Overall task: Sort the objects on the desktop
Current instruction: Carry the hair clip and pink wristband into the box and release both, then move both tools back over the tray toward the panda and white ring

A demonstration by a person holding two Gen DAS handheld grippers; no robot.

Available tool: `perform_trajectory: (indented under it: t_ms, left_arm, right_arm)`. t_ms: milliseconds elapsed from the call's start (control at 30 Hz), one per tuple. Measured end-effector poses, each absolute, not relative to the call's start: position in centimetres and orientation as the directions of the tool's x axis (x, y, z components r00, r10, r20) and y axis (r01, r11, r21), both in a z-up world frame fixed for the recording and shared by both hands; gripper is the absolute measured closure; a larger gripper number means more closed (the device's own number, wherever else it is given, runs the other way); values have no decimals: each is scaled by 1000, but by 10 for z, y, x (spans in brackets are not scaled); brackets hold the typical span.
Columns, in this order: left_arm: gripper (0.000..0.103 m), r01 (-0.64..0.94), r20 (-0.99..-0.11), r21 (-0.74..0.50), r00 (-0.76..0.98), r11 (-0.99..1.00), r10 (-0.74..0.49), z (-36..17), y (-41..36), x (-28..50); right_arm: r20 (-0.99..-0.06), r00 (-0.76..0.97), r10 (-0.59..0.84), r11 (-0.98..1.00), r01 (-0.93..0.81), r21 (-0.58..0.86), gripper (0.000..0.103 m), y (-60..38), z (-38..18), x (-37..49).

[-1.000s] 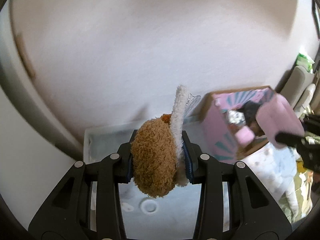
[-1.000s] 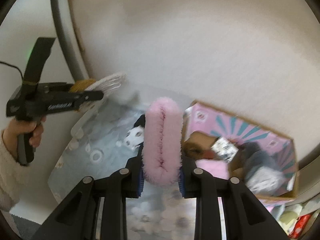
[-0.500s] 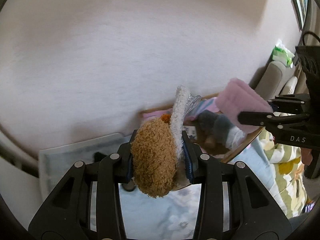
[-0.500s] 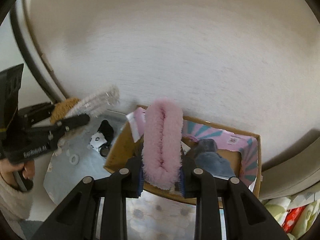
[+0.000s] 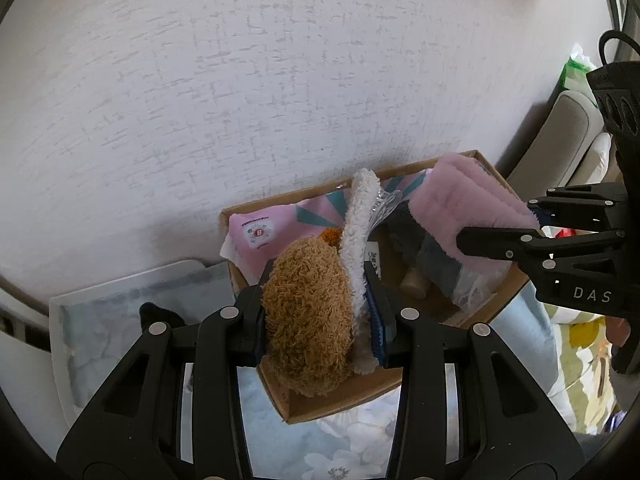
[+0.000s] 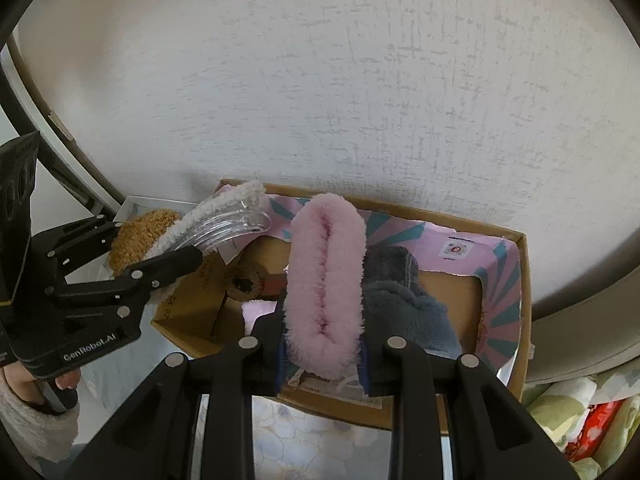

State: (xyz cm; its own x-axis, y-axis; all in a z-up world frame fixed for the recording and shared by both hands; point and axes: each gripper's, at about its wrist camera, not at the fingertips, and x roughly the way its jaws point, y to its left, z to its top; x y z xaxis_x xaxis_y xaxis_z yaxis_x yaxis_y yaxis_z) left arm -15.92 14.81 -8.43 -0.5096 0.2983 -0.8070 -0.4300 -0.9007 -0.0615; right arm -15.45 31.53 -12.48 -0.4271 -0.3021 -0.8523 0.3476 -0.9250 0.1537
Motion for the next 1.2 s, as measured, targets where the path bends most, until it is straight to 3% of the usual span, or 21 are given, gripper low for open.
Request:
perform_trajectory:
  t_ms: [67,133,167,200,333,500,700,1200]
  left_arm:
    - [64,-426,-818,-64,-495,-903,292,-88,151,-161]
    - [53,-428,-836,-67,-470,-901,285,-91,153,-165]
    - [28,-419,-841,-49,-473,-907,264,-91,153,-166]
    - [0,-401,-841,-18,-489,-916,231,-90,152,-166]
    - [0,-379,-810,14,-547,-925,212,-80,148,-167]
    - [0,-341,-783,71,-601,-937,160,-64,120,-166]
    - [0,-287,-766,19,-619,-958,171,-39,84,-157]
    - [0,-131,-717,21,-693,-991,76,-10,-22,-116]
  right_arm:
    - [-856,-414,-310,-922,351,164,77,316,-126,-158]
    - [-868,-382,-316,-921,342,184,67,317,-131,-166]
    - [-875,-366,-316,-923,331,195,58,319,-135,-168]
    - [-881,-351,-317,-926,317,207,56,322,-138,-172]
    - [-881,-344,-326,-937,244,251,46,338,-137,-178]
    - [-850,-433,-298,-948,238,211,45,350,-108,-167]
    - [-820,-508,-264,-952,275,136,45,344,-86,-159]
    - [-820,-505,-269,-915,399,54,45,291,-68,-135]
